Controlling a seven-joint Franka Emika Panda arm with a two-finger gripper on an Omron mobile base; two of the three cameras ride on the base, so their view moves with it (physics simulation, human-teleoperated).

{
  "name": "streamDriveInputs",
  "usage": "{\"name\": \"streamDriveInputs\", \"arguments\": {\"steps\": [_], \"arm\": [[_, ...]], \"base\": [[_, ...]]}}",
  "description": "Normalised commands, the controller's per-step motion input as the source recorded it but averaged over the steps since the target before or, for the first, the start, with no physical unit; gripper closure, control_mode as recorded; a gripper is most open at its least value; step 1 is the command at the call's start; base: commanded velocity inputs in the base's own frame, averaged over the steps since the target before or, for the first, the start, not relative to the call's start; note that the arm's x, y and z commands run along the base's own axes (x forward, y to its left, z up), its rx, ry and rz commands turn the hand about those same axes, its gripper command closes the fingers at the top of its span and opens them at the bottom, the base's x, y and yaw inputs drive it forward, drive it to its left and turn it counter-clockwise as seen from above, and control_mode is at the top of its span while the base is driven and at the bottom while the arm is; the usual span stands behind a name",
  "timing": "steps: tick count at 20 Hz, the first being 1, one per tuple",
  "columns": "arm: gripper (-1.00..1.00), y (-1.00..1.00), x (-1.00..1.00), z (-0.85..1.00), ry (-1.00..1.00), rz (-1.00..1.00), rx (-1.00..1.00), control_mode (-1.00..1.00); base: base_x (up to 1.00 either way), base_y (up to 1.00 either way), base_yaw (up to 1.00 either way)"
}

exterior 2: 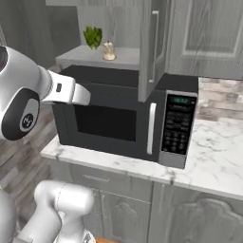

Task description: Pick the candle and candle from the dining table and place them in the open cabinet. Close the cabinet after placing the objects.

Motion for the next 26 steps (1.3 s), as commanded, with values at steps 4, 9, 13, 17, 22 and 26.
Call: {"name": "streamDriveInputs", "arguments": {"steps": [4, 9, 13, 17, 22, 26], "arm": [[-1.00, 0.00, 0.00, 0.00, 0.00, 0.00, 0.00, 1.00], [-1.00, 0.00, 0.00, 0.00, 0.00, 0.00, 0.00, 1.00], [-1.00, 0.00, 0.00, 0.00, 0.00, 0.00, 0.00, 1.00], [-1.00, 0.00, 0.00, 0.00, 0.00, 0.00, 0.00, 1.00], [-1.00, 0.00, 0.00, 0.00, 0.00, 0.00, 0.00, 1.00], [-1.00, 0.00, 0.00, 0.00, 0.00, 0.00, 0.00, 1.00]], "base": [[-0.39, -0.09, -0.33], [-0.26, -0.31, -0.60], [-0.26, -0.51, -0.70], [-0.36, -0.53, -0.67], [-0.42, -0.76, -0.59], [-0.28, -0.85, -0.54]]}}
